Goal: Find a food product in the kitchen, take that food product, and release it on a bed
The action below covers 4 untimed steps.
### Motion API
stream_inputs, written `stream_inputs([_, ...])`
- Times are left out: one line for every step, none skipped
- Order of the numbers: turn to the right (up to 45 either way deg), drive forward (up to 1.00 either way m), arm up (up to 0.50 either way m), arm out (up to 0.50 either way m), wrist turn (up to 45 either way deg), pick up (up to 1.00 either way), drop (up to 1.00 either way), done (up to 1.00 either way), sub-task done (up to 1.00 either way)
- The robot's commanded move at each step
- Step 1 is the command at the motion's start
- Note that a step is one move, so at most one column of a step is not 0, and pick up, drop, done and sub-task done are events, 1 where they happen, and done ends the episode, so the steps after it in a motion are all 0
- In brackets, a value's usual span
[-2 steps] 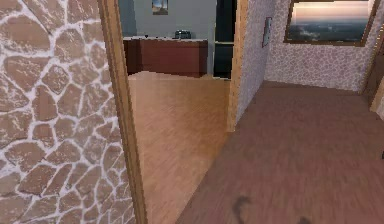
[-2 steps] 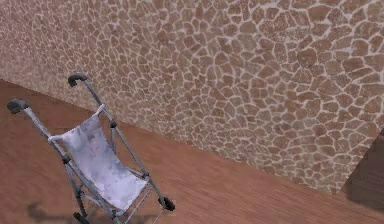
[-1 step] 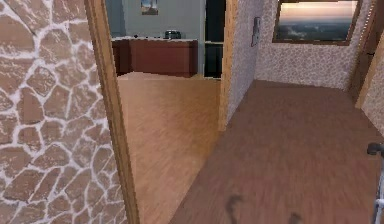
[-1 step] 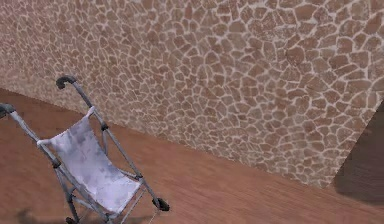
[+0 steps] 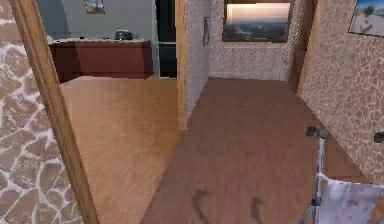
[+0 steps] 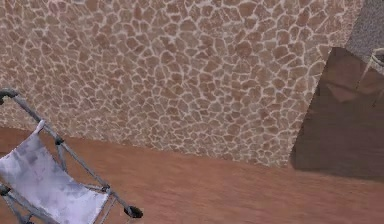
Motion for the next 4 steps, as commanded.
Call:
stream_inputs([0.0, 0.75, 0.0, 0.0, 0.0, 0.0, 0.0, 0.0, 0.0])
stream_inputs([-45.0, 0.0, 0.0, 0.0, 0.0, 0.0, 0.0, 0.0, 0.0])
stream_inputs([-6.0, 0.0, 0.0, 0.0, 0.0, 0.0, 0.0, 0.0, 0.0])
stream_inputs([0.0, 0.1, 0.0, 0.0, 0.0, 0.0, 0.0, 0.0, 0.0])
